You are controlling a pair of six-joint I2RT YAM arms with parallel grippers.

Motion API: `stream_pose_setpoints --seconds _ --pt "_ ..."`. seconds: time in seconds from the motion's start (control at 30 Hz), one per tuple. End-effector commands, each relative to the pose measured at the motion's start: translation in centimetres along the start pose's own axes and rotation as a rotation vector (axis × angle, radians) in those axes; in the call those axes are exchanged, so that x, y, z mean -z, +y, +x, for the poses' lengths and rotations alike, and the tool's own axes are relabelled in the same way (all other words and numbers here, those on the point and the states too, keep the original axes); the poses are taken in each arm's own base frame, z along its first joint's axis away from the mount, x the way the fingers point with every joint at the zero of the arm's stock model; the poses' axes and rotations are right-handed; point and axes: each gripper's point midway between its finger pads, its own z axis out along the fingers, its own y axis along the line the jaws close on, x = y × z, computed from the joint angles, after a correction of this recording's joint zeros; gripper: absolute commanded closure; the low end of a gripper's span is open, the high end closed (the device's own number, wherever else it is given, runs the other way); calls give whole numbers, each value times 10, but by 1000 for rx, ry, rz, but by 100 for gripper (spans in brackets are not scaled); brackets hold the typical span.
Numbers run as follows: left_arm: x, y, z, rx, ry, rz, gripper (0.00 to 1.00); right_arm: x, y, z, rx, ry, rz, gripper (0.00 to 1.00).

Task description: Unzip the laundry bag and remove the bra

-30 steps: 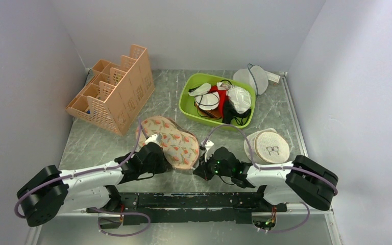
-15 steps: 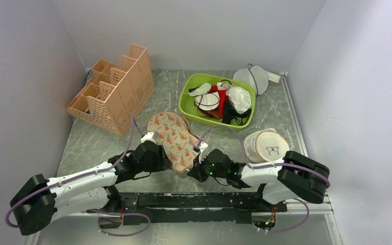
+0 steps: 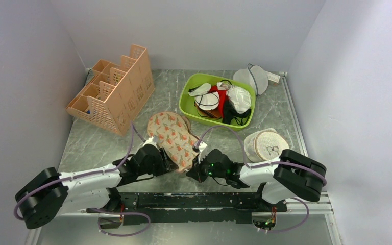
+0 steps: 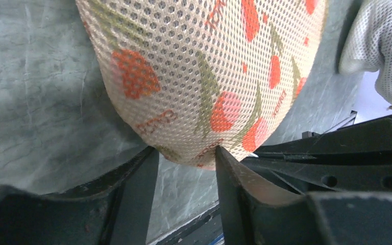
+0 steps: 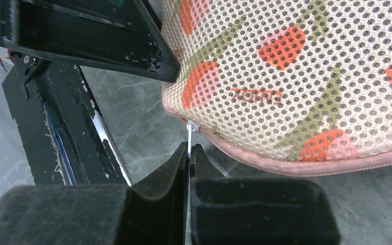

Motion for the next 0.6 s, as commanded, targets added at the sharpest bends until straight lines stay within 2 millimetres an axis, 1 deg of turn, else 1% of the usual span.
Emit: stream_pose_setpoints --seconds 0.0,0.07,0.17,0.27,0.4,0.47,0.57 --pt "-8 -15 -3 27 -1 56 51 -3 5 -6 -1 -22 -19 100" --pt "-10 -9 -5 20 -16 31 60 -2 2 -6 2 -24 -2 100" --pt "-7 -1 -9 8 -44 -1 71 0 -7 -2 -1 -10 47 100" --pt "-1 6 -13 -8 -68 -29 79 2 -23 4 -6 4 129 100" --pt "4 18 -15 -25 -77 -82 90 10 -49 4 -15 0 255 100" --pt "5 27 -14 -34 -72 -119 93 15 -61 0 -30 -23 300 100" --pt "7 42 -11 -46 -56 -180 93 26 -79 -7 -62 -62 347 100"
